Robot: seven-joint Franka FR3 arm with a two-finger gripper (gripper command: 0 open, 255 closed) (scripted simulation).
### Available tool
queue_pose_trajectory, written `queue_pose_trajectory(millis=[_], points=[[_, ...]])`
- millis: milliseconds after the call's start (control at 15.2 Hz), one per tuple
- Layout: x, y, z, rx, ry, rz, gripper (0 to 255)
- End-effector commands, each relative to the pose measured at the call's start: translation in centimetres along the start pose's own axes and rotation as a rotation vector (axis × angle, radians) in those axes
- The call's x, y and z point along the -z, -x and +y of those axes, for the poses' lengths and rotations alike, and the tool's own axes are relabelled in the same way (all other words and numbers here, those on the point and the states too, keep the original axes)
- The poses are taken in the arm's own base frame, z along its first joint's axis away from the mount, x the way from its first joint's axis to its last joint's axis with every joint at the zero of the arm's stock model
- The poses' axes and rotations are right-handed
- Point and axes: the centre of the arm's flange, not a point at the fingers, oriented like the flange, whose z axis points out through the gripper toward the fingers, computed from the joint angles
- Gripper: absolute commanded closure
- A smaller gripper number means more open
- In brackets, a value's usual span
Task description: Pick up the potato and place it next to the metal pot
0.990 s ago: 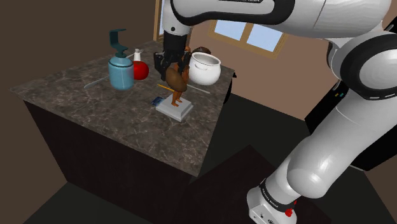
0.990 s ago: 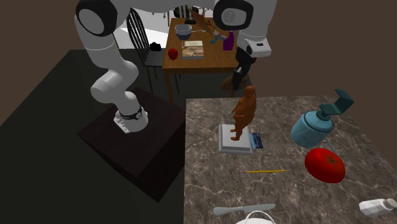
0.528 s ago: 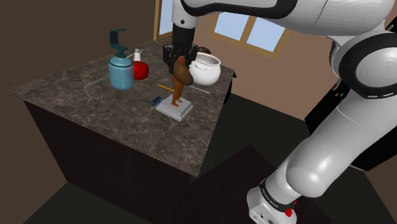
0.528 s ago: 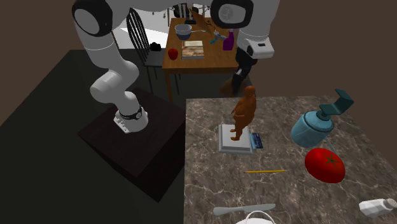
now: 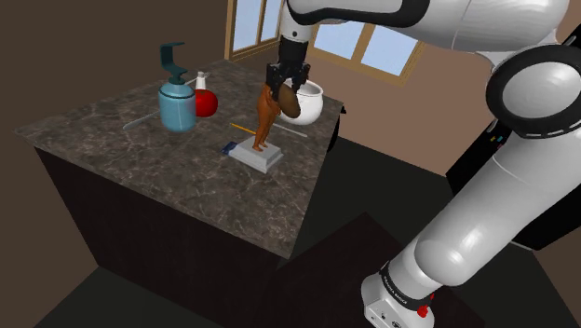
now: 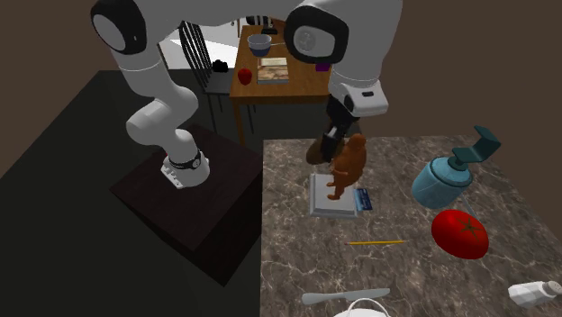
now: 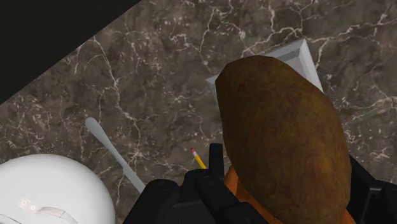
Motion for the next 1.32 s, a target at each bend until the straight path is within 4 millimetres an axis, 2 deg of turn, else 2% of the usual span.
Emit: queue_pose_trajectory(millis=[0, 792, 858, 1254], points=[[0.1, -0.7, 2.5, 0.001, 0.000, 0.000, 255], [-0.7, -5.0, 17.7, 0.001, 0.000, 0.000, 255], [-0.8, -5.5, 19.5, 0.001, 0.000, 0.000, 255], [-4.0, -5.5, 19.3, 0.001, 0.000, 0.000, 255]])
